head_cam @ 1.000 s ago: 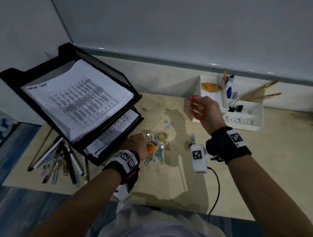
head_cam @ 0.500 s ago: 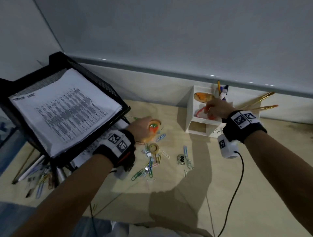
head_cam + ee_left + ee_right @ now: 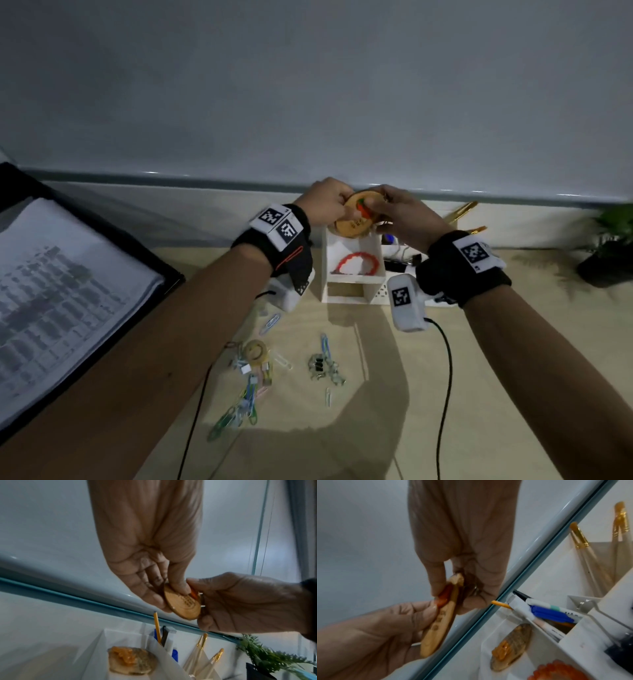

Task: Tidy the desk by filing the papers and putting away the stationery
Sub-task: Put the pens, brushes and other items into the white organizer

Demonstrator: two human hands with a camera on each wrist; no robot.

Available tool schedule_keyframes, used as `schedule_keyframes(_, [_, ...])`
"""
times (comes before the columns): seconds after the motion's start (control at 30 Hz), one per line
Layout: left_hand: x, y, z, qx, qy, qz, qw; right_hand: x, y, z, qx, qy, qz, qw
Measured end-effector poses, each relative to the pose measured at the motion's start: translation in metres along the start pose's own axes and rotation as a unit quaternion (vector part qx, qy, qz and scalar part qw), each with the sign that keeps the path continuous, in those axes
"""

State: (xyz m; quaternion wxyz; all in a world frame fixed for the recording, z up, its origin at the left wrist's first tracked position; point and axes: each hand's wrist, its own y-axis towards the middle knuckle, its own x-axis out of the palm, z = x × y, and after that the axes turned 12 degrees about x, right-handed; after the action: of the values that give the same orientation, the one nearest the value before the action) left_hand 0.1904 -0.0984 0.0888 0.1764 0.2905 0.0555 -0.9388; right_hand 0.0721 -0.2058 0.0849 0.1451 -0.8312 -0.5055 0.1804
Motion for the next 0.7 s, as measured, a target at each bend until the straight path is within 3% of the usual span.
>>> schedule_keyframes(0.13, [0.013, 0.024, -0.011, -0.028, 0.072, 0.006, 0.997, -0.015, 0.019, 0.008, 0.001, -0.018, 0.141, 0.990])
schedule_keyframes(0.23, [0.031, 0.024, -0.025, -0.031, 0.155, -0.073, 0.985, -0.019, 0.035, 0.022, 0.036, -0.074, 0.224, 0.971])
schedule_keyframes(0.33, [0.051, 0.013, -0.036, -0.011, 0.253, -0.157, 0.955, -0.014, 0.038, 0.030, 0.038, -0.160, 0.276, 0.947])
schedule_keyframes(0.47, [0.052, 0.003, -0.040, 0.013, 0.260, -0.206, 0.944, -0.005, 0.037, 0.035, 0.021, -0.200, 0.308, 0.930])
schedule_keyframes(0.53, [0.043, 0.006, -0.042, 0.006, 0.254, -0.158, 0.954, 0.000, 0.038, 0.039, 0.025, -0.212, 0.304, 0.928])
schedule_keyframes(0.63, [0.026, 0.023, -0.045, 0.014, 0.288, -0.036, 0.957, 0.008, 0.040, 0.043, 0.041, -0.252, 0.280, 0.925])
schedule_keyframes(0.7, [0.021, 0.036, -0.049, 0.039, 0.311, -0.044, 0.949, 0.012, 0.041, 0.043, 0.048, -0.279, 0.263, 0.922])
